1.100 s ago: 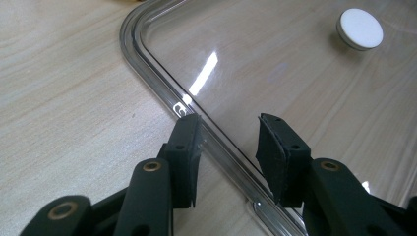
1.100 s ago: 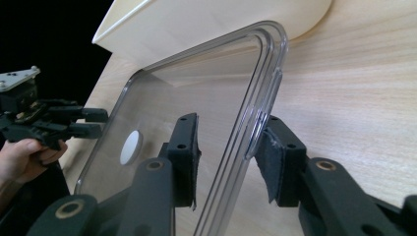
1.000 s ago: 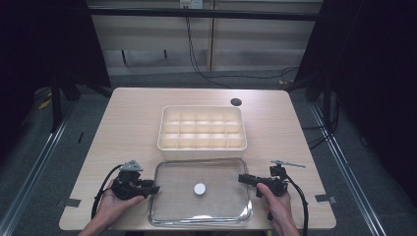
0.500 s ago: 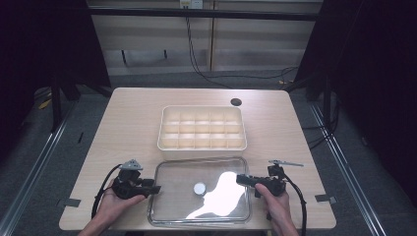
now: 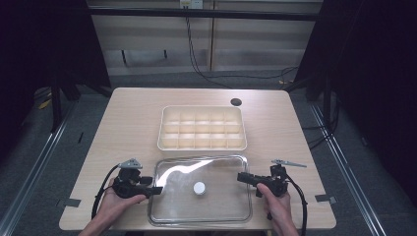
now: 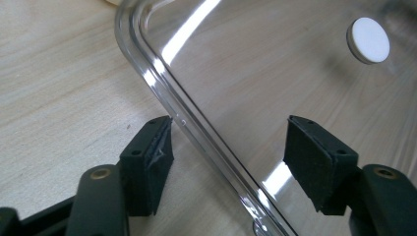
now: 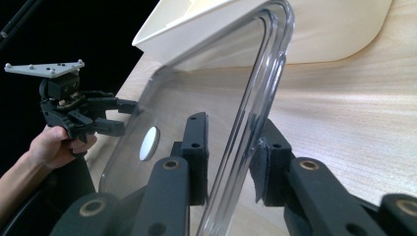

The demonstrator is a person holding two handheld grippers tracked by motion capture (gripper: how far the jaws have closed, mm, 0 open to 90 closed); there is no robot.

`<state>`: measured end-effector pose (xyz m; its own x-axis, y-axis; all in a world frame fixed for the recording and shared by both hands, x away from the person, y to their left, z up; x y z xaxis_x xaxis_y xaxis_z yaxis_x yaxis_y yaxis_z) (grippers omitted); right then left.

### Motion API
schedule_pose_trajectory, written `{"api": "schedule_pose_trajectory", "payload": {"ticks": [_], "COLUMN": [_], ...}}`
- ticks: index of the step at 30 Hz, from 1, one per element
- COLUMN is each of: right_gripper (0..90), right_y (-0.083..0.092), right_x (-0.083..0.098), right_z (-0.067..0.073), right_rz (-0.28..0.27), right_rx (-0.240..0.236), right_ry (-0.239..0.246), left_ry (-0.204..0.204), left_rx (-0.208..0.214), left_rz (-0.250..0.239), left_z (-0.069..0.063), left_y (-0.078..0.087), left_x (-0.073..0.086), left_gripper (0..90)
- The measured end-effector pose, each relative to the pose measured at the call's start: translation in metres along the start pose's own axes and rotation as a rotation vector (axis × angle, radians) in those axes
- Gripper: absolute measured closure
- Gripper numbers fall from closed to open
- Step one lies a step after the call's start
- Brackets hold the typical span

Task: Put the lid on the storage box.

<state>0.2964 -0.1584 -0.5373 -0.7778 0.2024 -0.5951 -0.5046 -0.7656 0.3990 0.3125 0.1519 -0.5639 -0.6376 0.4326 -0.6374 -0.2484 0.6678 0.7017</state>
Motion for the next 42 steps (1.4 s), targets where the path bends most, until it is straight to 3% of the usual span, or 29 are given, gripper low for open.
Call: {"api": "schedule_pose_trajectory", "payload": {"ticks": [7, 10, 15, 19, 29, 42], "right_gripper": [71.2, 71.5, 71.5, 71.4, 69.2, 64.1], "right_y": [0.002, 0.003, 0.004, 0.004, 0.001, -0.001], "right_x": [-0.001, -0.002, -0.001, 0.0, 0.001, 0.0], "right_z": [0.002, 0.004, 0.004, 0.003, -0.002, -0.002], "right_rz": [-0.006, -0.011, -0.009, -0.004, 0.013, 0.016], "right_rx": [-0.003, -0.009, -0.011, -0.001, 0.038, 0.104], "right_ry": [0.012, 0.022, 0.025, 0.022, 0.014, 0.063], "left_ry": [0.006, -0.018, -0.001, -0.004, 0.0, -0.015], "left_rx": [0.011, 0.019, 0.042, 0.047, 0.055, 0.053], "left_rz": [-0.006, -0.002, -0.006, 0.002, -0.05, -0.102], "left_z": [-0.002, -0.005, -0.008, -0.008, -0.008, -0.009], "left_y": [-0.001, -0.002, -0.005, -0.004, 0.003, 0.012], "left_x": [-0.001, 0.0, -0.002, -0.002, -0.008, -0.017], "left_gripper": [30.2, 30.1, 29.8, 34.8, 41.9, 49.2]}}
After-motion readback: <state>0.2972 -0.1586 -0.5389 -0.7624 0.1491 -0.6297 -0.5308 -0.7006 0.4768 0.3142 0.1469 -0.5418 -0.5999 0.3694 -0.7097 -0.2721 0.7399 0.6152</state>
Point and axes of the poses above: each handheld gripper's, and its own axes: y roughly backward along the jaws, x roughly out of its underside, z roughly to its left, the point moved 10 cm from there along -y, roughly forward along the jaws, and after that the axes turned 2 degrees about -y, right-handed, at the moved point
